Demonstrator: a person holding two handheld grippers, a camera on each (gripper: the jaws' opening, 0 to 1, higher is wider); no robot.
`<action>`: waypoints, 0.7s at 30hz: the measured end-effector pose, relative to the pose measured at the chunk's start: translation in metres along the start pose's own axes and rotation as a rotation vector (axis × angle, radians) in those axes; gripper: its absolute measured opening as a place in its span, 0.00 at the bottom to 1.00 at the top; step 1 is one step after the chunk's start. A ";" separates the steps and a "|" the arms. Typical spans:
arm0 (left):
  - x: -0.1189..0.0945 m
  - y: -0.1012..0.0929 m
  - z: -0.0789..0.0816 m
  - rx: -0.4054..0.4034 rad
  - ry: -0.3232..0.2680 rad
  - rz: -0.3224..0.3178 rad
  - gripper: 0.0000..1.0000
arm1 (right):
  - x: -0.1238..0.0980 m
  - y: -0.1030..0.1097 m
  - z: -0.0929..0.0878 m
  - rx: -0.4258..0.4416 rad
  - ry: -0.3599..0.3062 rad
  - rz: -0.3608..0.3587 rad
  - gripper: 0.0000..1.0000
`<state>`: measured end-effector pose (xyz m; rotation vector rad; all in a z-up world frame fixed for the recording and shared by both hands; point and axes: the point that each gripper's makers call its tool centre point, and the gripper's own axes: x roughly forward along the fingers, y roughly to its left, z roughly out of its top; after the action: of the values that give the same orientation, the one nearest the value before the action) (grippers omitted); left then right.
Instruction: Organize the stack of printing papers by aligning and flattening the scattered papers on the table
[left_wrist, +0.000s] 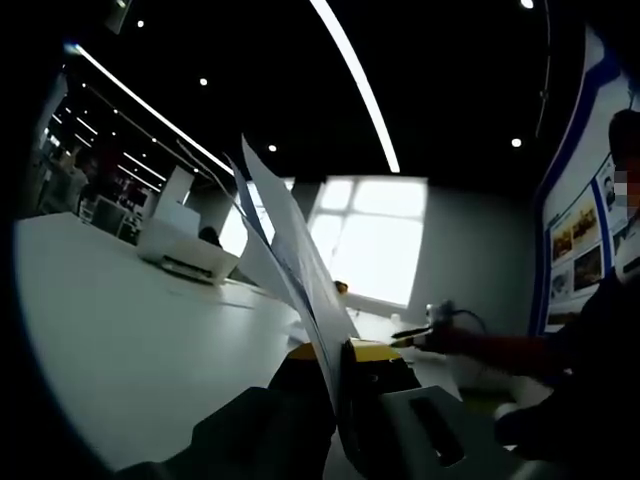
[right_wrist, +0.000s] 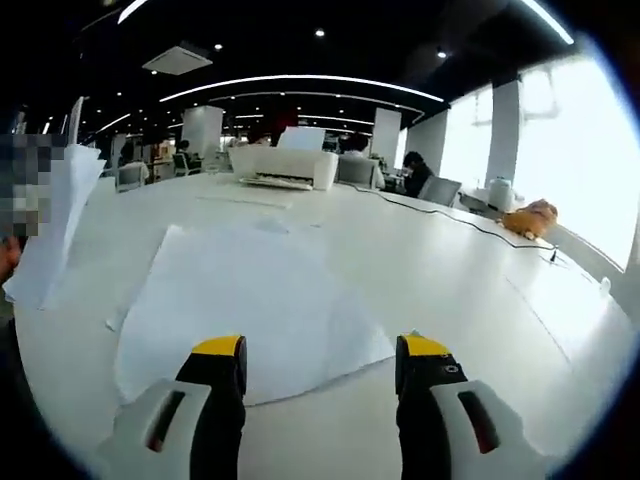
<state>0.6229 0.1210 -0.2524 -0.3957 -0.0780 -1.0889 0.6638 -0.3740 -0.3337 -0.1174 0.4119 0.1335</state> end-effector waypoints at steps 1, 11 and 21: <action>0.000 0.000 0.000 0.000 0.000 0.000 0.07 | 0.002 -0.001 0.000 0.008 -0.001 0.000 0.56; 0.000 0.001 -0.001 0.000 0.005 0.003 0.07 | 0.017 0.000 -0.005 -0.007 0.010 0.003 0.56; 0.001 -0.002 -0.003 0.002 0.017 -0.007 0.07 | 0.022 0.002 -0.007 0.053 -0.031 0.038 0.59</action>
<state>0.6216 0.1181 -0.2546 -0.3850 -0.0658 -1.0991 0.6806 -0.3704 -0.3488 -0.0557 0.3862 0.1618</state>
